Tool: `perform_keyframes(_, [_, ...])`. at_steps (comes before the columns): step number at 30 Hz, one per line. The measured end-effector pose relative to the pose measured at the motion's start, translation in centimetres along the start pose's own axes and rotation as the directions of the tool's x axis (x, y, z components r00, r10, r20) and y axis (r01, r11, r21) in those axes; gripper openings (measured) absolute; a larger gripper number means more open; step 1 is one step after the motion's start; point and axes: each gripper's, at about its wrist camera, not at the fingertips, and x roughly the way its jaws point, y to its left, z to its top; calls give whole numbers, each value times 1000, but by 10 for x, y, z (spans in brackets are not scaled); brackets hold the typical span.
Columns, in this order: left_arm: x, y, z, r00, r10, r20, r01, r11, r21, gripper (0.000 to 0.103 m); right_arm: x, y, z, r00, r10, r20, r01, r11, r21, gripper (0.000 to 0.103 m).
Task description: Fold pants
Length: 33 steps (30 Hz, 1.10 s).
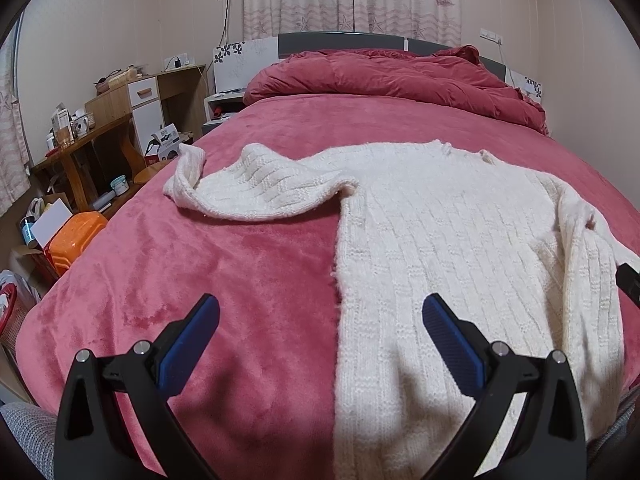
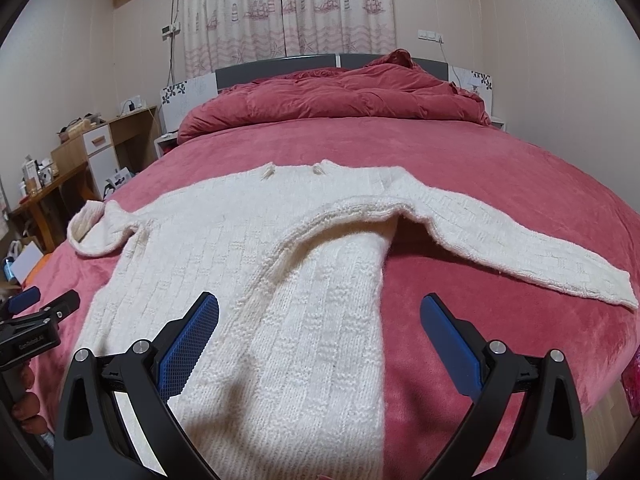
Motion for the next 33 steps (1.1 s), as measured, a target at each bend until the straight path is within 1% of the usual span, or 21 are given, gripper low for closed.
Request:
perform_keyframes(15, [1, 1, 0, 1000, -4, -3, 4, 1000, -2, 101, 0, 1, -1, 1000, 6, 1, -6, 1000, -16, 100])
perform_keyframes(33, [0, 0, -1, 999, -30, -10, 30, 1000, -7, 101, -1, 10, -4, 1000, 14, -5, -14, 998, -54, 100])
